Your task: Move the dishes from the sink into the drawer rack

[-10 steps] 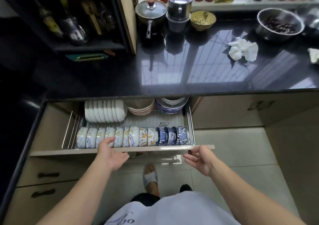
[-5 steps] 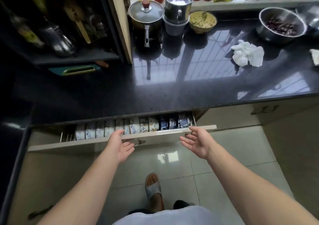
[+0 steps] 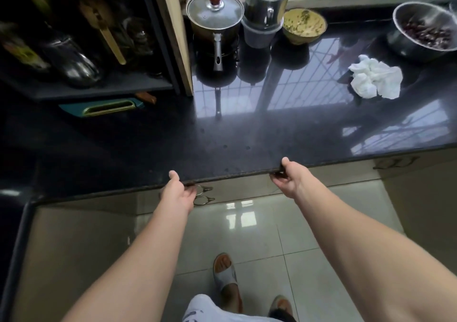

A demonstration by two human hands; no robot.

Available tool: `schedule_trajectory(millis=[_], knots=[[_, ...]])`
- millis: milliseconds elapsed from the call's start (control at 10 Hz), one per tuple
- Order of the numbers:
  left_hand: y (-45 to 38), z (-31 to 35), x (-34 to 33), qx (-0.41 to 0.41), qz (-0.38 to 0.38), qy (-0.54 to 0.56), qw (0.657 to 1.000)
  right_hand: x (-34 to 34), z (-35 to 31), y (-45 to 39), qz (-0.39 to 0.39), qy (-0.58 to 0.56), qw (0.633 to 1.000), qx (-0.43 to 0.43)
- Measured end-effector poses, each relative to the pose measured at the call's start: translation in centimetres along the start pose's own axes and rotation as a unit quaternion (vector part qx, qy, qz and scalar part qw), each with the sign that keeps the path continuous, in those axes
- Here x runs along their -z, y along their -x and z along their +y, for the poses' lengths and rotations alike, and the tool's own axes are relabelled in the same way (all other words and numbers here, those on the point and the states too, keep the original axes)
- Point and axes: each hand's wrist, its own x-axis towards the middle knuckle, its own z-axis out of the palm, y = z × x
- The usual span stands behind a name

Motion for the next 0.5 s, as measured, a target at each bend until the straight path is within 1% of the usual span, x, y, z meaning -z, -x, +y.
schedule_trajectory(millis=[100, 200, 300, 400, 500], knots=[[-0.1, 0.0, -0.1, -0.007, 0.009, 0.003, 1.0, -0.2, -0.1, -0.4, 0.021, -0.022, 1.0, -0.007], [1.6, -0.2, -0.4, -0.053, 0.032, -0.069, 0.996, 0.0, 0.0, -0.1, 0.004, -0.015, 1.0, -0.015], [1.6, 1.0, 0.8, -0.003, 0.012, -0.241, 0.971, 0.6, 0.2, 1.9, -0.01, 0.129, 0.992, -0.004], [2.8, 2.3, 2.0, 0.016, 0.009, -0.437, 0.899, 1.4, 0.5, 4.0, -0.012, 0.277, 0.961, -0.01], [7.3, 2.8, 1.5, -0.084, 0.001, -0.583, 0.808, 2.0, -2.1, 7.2, -0.037, 0.455, 0.886, 0.078]])
